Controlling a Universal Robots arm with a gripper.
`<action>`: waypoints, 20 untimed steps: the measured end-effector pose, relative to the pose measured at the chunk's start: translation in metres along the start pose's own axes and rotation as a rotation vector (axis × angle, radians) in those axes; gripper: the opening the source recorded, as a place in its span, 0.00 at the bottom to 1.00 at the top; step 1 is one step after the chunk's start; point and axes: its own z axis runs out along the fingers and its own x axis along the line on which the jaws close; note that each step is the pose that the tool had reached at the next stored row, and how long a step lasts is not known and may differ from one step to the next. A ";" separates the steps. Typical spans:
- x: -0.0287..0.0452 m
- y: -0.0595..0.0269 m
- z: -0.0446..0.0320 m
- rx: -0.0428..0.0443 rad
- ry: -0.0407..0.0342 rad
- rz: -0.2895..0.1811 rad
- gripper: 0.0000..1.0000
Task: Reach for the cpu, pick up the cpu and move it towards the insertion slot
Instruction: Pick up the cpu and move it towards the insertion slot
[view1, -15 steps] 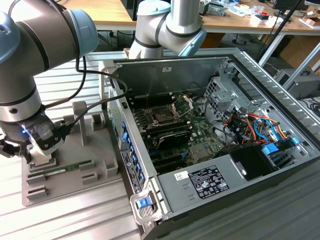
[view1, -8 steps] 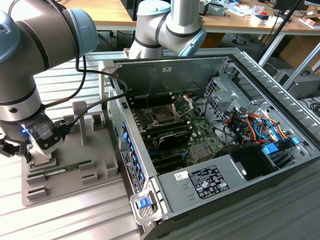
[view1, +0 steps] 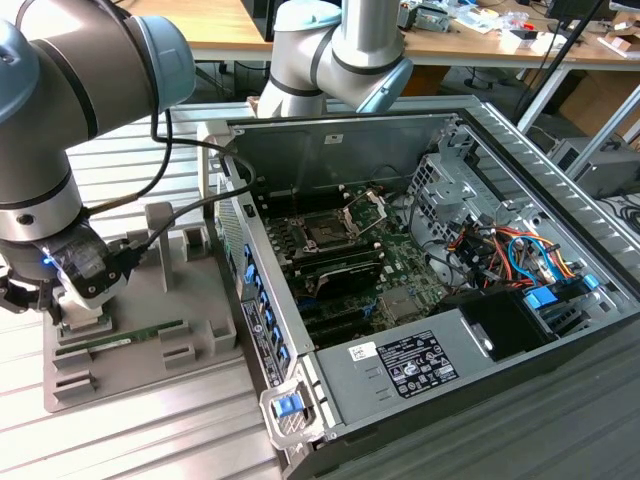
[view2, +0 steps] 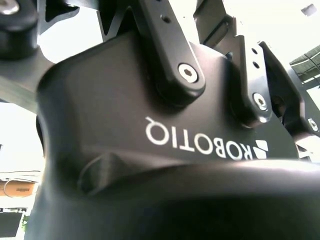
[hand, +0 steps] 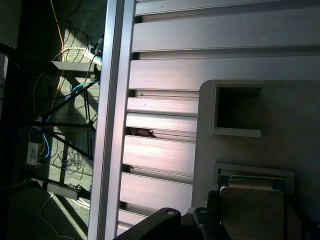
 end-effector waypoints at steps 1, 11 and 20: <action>0.0000 0.0000 -0.0003 0.0000 0.0000 0.000 0.55; 0.0001 0.0002 -0.0048 0.0001 0.0000 0.000 0.55; 0.0001 0.0003 -0.0091 0.0001 0.0000 0.000 0.55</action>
